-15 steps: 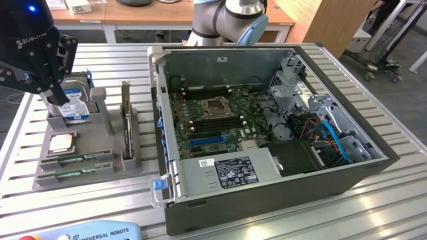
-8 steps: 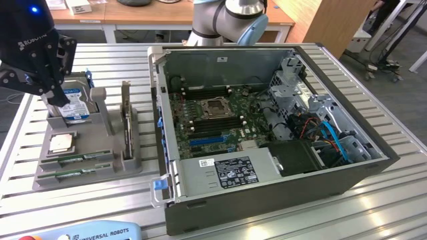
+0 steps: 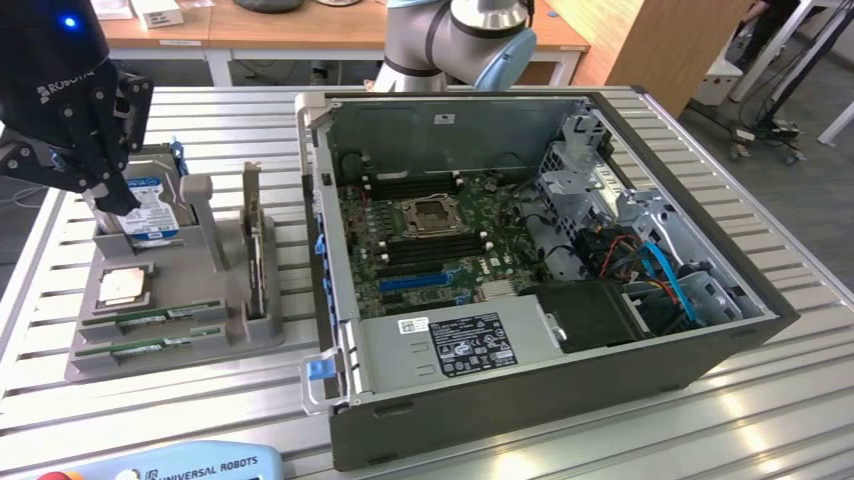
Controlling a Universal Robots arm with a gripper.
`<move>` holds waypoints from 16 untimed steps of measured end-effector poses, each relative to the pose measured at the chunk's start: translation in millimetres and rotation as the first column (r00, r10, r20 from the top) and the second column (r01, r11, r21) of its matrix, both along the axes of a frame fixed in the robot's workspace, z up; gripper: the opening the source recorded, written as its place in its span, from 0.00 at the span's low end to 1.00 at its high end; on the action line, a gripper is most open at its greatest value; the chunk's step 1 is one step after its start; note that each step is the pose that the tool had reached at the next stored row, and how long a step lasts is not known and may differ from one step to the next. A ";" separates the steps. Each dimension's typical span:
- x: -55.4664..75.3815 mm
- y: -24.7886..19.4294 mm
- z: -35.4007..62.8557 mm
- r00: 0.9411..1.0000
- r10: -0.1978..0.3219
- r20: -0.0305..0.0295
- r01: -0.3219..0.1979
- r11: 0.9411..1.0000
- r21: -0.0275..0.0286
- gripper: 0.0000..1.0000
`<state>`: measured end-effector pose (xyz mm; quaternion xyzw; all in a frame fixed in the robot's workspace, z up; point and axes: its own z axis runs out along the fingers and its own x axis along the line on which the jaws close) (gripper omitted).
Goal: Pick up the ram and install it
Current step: 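Pick up the ram and move it above insertion slot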
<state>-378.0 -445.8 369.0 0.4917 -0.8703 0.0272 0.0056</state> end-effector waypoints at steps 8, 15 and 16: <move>0.0 0.0 -1.0 0.999 0.051 0.000 -0.051 0.999 0.000 0.10; 0.0 0.0 -1.7 0.993 0.117 -0.002 -0.117 0.993 -0.006 0.10; 0.1 0.0 -1.7 0.991 0.133 -0.002 -0.133 0.991 -0.006 0.10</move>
